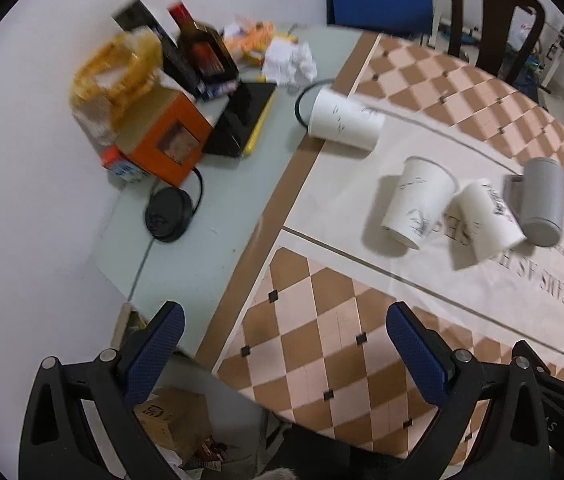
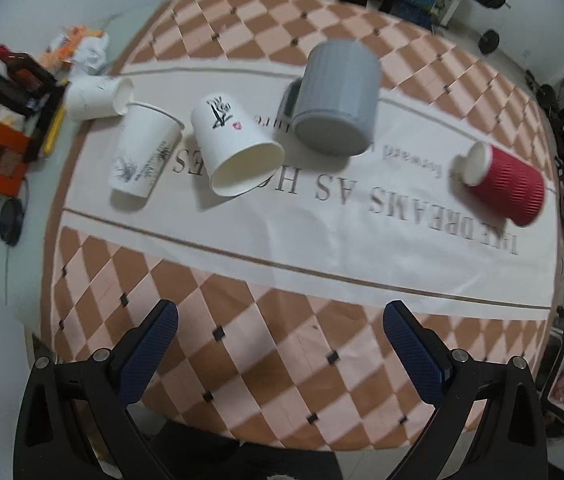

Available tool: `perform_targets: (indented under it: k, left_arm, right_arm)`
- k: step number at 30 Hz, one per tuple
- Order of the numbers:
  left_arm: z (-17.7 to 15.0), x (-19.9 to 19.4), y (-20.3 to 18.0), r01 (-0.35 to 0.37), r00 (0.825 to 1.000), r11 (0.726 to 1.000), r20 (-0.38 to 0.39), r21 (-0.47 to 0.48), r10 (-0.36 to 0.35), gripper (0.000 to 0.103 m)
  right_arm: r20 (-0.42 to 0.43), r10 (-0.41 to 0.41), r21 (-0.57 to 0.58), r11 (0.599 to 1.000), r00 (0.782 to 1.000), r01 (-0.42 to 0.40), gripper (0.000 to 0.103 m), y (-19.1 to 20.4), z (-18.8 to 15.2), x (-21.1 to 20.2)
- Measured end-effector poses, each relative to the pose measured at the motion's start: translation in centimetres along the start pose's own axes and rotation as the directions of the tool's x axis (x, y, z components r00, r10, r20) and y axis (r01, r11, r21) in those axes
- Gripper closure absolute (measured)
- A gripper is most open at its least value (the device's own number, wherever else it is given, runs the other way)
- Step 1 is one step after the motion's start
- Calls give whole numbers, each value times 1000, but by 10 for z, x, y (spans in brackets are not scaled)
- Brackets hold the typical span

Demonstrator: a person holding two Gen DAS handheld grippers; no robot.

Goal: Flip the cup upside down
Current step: 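Move both tools toward the white bird-print paper cup lying on its side, then grasp the white bird-print paper cup with the left gripper and lift it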

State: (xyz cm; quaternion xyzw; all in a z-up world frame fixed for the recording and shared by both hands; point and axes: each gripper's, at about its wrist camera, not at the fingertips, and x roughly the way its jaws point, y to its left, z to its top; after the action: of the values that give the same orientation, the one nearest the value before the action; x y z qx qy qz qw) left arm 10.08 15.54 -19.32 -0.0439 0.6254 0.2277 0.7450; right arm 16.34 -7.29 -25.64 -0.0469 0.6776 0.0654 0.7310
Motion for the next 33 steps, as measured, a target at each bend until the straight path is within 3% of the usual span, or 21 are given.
perform_targets:
  k: [4,6,9,11,15,17,21,24,26,27,29,33]
  left_arm:
    - [42,39,11,79,994,995,-77,-60,-84,0]
    - [68,58,19,157,978,979,-116,-132,-172,0]
    - [103,87,25,287,933,921,-140,-264,-331,0]
    - [125,108,24,350,893,867,-155,-354,-423,1]
    - [156,142,18,400,833,780,-164,-481,-529,7]
    - [167,157,16,404,818,748,-158,-526,-553,9]
    - [181,186,10,379,804,718,-177,-584,-568,10]
    - [190,199,8,367,807,719,-183,-590,-562,16]
    - [195,204,3,361,820,745,-189,-560,-540,30]
    - [198,204,0,369,828,760,-182,-535,-531,31]
    - [204,199,-6,368,858,811,-171,-455,-485,32]
    - [211,178,-21,338,923,920,-123,-197,-365,33]
  right_arm:
    - [-70,-2,84,996,998,8,9,-8,17,29]
    - [-103,-1,149,989,995,16,11,-17,25,42]
    - [-149,16,271,962,989,25,11,-33,34,58]
    - [-174,23,347,937,984,39,11,-43,40,68]
    - [-206,34,461,885,978,66,11,-54,51,83]
    - [-213,28,496,864,977,83,11,-56,57,87]
    - [-228,7,524,844,974,117,11,-52,74,90]
    - [-238,-6,535,834,971,136,11,-50,85,94]
    - [-246,-12,540,829,969,147,11,-49,92,96]
    - [-247,-16,541,827,969,152,11,-50,96,97]
    - [-249,-23,538,828,968,158,11,-58,98,93]
    - [-241,-34,530,833,970,161,11,-62,97,86]
